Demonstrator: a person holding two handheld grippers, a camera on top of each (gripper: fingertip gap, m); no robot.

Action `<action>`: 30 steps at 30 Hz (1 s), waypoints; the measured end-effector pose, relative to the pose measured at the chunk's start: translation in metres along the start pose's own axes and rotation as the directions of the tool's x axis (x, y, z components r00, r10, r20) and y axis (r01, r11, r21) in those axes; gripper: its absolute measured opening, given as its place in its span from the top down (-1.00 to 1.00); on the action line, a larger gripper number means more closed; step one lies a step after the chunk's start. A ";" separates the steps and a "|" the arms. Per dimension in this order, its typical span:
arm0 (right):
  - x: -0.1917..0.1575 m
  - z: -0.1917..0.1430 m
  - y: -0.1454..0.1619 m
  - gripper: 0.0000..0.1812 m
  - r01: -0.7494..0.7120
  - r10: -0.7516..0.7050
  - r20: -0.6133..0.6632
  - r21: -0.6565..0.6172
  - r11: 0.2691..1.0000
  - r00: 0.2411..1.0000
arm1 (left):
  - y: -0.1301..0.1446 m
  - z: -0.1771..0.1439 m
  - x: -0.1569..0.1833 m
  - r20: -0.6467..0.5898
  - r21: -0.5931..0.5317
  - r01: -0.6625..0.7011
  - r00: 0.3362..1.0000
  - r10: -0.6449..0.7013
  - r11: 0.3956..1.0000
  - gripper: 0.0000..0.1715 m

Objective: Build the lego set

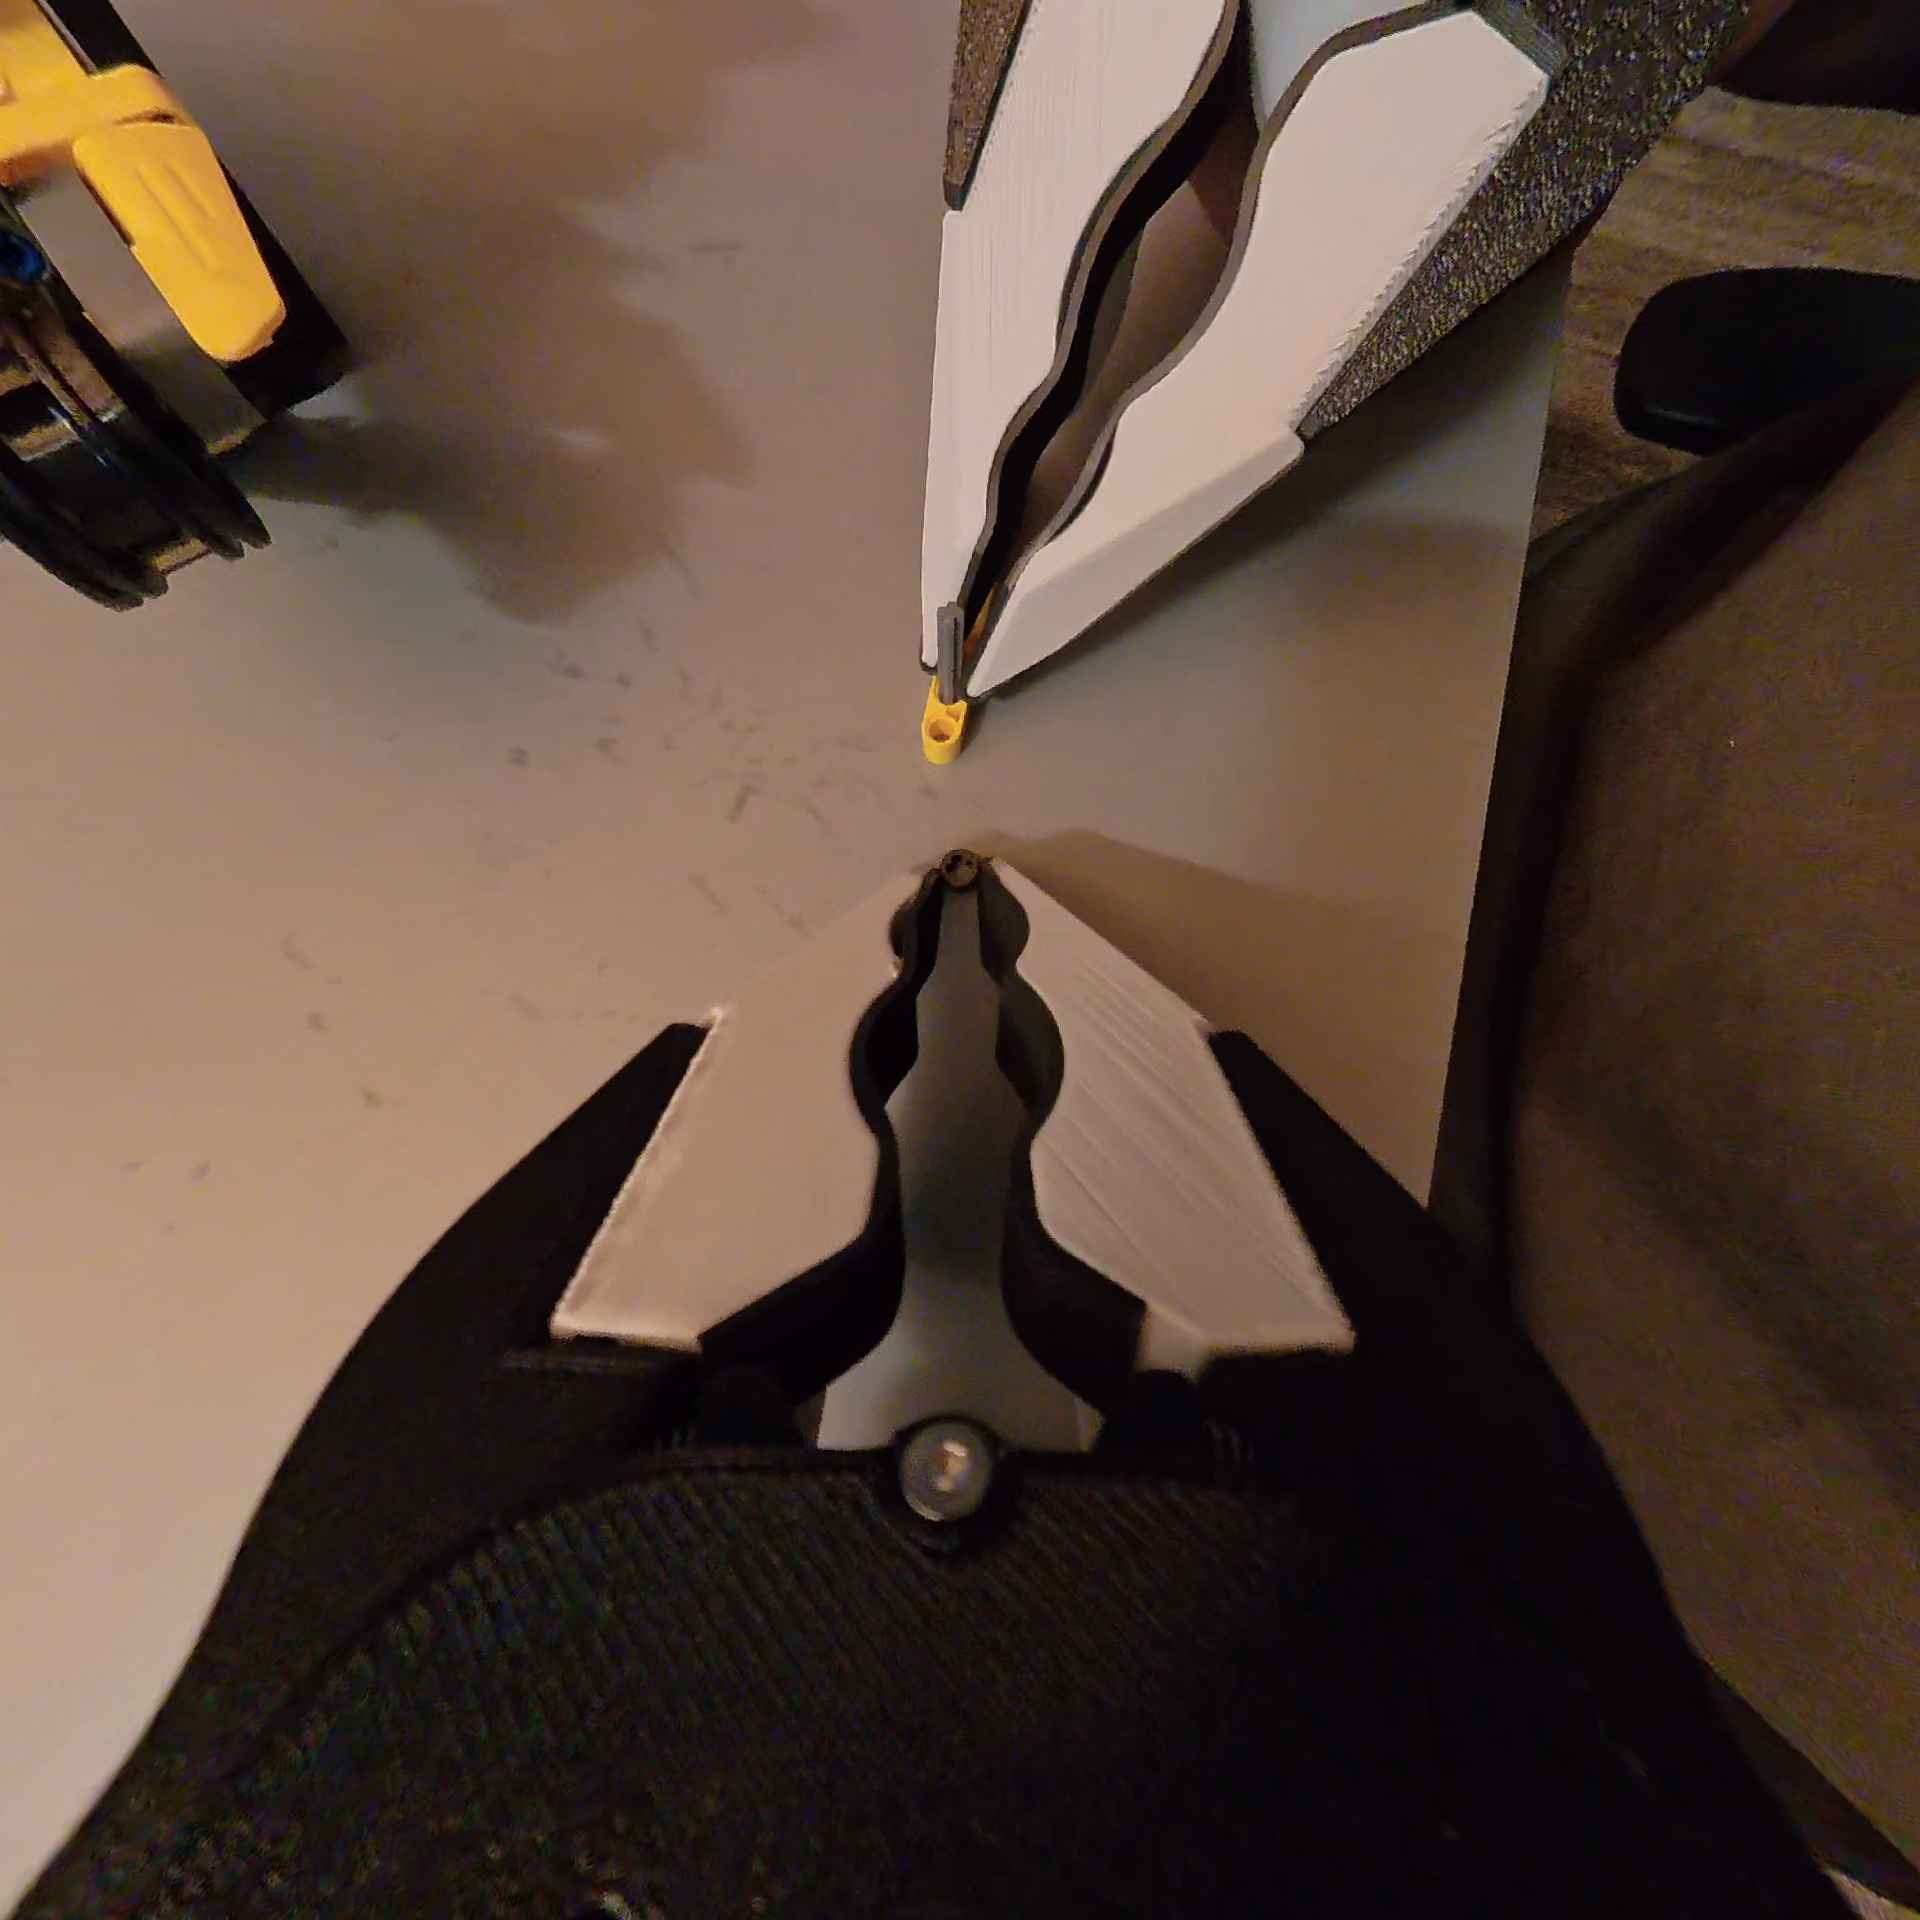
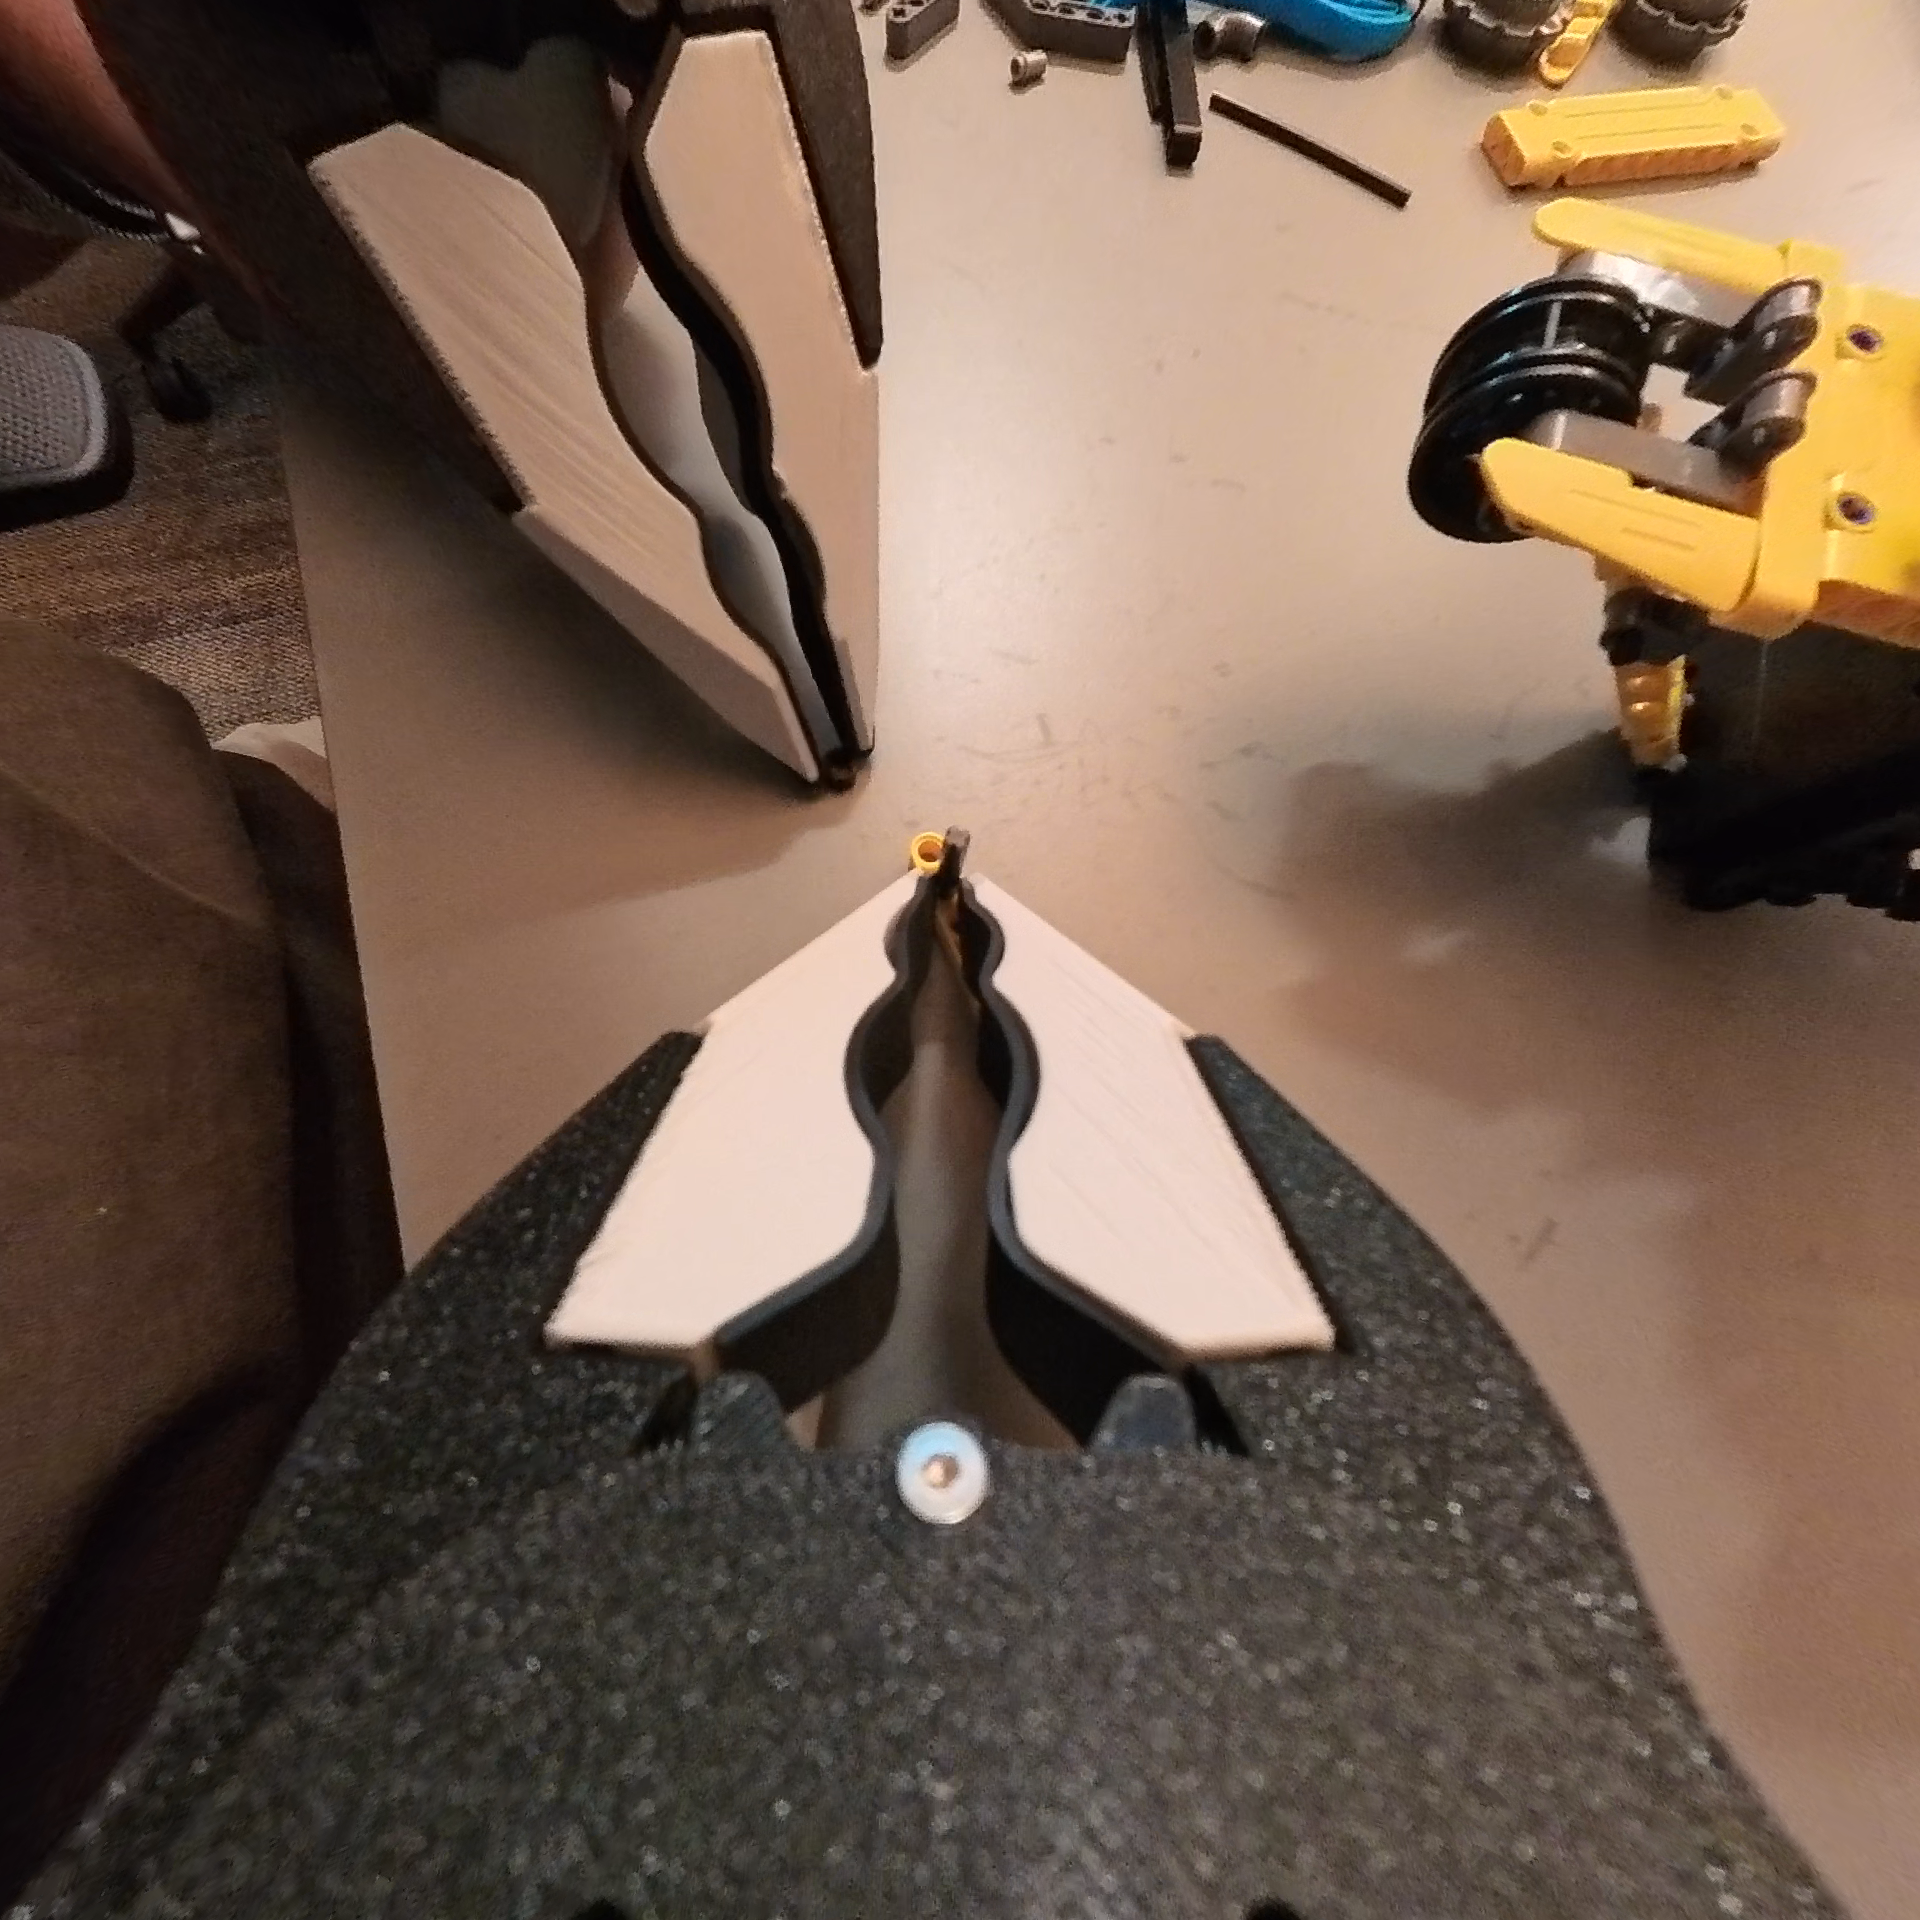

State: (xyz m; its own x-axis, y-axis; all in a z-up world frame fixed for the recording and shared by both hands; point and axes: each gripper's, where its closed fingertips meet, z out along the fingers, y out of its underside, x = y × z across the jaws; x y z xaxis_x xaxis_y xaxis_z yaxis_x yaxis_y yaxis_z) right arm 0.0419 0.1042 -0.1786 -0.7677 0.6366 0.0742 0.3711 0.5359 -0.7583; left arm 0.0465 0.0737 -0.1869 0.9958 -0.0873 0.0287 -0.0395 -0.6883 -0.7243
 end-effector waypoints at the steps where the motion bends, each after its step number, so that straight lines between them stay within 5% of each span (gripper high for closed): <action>1: 0.000 0.000 0.000 0.97 0.002 -0.002 -0.002 0.000 1.000 1.000 | 0.000 0.000 0.000 0.002 0.001 0.001 1.000 -0.001 1.000 0.94; 14: 0.000 0.000 0.000 0.97 0.007 -0.007 -0.005 -0.001 1.000 1.000 | -0.043 -0.010 -0.002 0.060 0.133 -0.030 0.998 0.022 0.991 0.95; 30: -0.001 0.000 0.000 0.97 0.015 -0.015 -0.008 0.000 1.000 1.000 | -0.046 0.004 0.000 0.050 0.043 -0.067 0.997 0.065 0.997 0.95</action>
State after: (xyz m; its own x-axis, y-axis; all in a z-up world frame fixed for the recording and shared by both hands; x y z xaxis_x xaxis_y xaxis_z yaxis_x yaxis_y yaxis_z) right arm 0.0427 0.1039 -0.1783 -0.7692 0.6326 0.0908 0.3595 0.5457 -0.7569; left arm 0.0484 0.1079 -0.1565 0.9940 -0.0956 -0.0524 -0.1022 -0.6496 -0.7533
